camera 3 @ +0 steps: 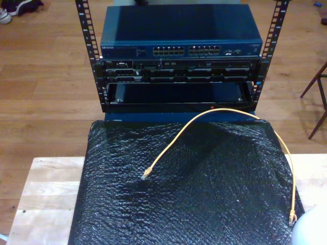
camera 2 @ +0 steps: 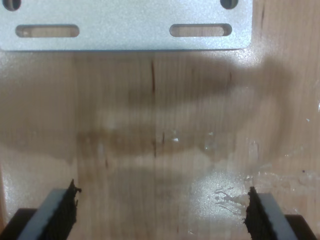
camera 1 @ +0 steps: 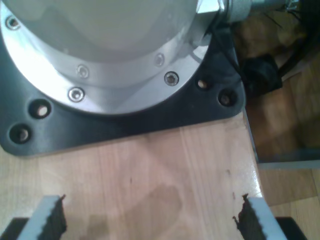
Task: Grab the cable and plug it in
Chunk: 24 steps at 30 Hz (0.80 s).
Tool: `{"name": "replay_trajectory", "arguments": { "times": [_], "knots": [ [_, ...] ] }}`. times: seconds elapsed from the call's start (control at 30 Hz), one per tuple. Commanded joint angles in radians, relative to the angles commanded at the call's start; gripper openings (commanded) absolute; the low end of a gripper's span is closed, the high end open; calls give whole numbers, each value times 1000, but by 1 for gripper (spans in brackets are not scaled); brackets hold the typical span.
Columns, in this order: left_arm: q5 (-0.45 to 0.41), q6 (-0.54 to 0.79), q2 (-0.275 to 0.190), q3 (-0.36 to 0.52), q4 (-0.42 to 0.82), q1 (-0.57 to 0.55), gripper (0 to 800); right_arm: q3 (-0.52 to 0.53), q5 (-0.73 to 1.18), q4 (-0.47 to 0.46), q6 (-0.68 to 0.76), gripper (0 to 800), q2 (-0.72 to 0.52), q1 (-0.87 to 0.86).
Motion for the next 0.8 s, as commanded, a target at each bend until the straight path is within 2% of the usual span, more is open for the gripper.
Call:
{"name": "replay_trajectory", "arguments": {
  "times": [0.47,0.8],
  "knots": [
    [20,-5,-8,-20,-2,2,800,-28,21,0,0,800,-21,5],
    [157,-6,-15,-101,0,-2,800,-149,212,2,5,800,-40,5]
  ]
}}
